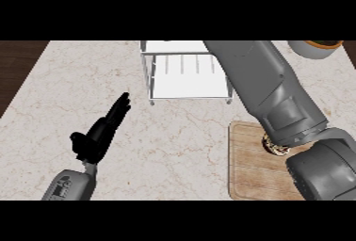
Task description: Pick the can from the cutting board and place it in the tiered basket
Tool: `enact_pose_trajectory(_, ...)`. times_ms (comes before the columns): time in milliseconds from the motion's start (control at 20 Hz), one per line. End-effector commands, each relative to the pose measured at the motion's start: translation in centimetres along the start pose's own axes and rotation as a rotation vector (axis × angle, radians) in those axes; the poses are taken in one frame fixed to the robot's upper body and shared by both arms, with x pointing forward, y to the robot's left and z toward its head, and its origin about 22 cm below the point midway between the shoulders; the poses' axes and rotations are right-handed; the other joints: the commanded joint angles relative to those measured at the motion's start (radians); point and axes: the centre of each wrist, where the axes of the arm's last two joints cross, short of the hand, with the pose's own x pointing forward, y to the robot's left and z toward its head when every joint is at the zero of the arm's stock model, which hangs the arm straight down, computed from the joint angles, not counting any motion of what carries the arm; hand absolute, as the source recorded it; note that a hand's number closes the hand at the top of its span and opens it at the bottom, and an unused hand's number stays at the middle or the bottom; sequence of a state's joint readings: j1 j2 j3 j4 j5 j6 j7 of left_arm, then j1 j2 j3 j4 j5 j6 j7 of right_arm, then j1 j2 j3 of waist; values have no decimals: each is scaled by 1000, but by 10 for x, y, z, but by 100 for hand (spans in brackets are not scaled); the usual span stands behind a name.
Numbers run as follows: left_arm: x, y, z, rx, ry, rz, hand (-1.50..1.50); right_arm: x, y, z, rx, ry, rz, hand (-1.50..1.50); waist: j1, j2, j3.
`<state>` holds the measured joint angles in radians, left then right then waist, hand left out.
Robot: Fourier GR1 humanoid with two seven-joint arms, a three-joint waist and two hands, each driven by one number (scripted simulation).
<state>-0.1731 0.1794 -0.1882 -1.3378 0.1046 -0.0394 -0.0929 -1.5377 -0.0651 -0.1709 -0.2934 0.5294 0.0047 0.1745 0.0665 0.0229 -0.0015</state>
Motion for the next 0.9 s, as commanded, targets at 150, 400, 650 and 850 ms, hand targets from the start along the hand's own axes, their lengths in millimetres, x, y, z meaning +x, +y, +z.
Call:
enact_pose_trajectory(150,-2,2,-3,10,14,-1,0,0,11,-3,135,130,-208,150,-12,-3,0)
enact_pose_trajectory(400,-4,2,8,23,-6,-4,0,-8,11,-4,203,246,-364,-150,-14,-6,1)
enact_pose_trajectory(650,1,7,-2,19,10,-5,0,-5,-5,-3,111,226,-470,-150,-23,-7,0)
enact_pose_trajectory(850,3,-2,-7,23,1,-12,0,-1,-44,0,-162,201,-443,-150,-26,-3,0)
